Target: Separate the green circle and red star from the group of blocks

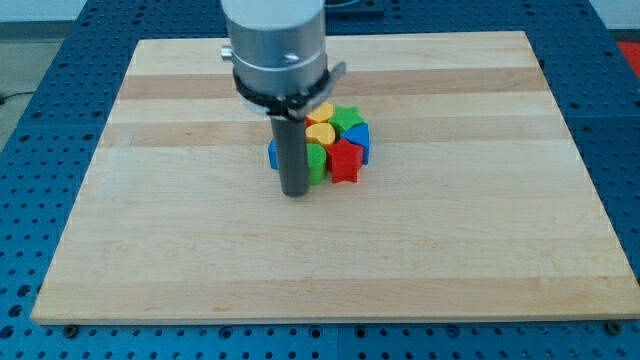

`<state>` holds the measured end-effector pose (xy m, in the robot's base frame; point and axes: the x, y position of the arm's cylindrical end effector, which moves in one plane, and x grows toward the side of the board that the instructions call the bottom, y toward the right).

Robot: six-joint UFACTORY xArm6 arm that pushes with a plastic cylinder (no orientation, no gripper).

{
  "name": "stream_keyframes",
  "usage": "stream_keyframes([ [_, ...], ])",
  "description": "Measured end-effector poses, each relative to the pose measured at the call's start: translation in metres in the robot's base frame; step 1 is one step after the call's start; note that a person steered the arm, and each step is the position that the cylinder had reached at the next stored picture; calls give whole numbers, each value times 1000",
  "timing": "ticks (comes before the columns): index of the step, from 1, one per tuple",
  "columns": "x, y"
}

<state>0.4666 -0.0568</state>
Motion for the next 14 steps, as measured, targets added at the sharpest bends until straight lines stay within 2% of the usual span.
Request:
stream_keyframes([
  [1,-14,-22],
  [4,-44,32],
  [12,-44,98],
  [14,-79,98],
])
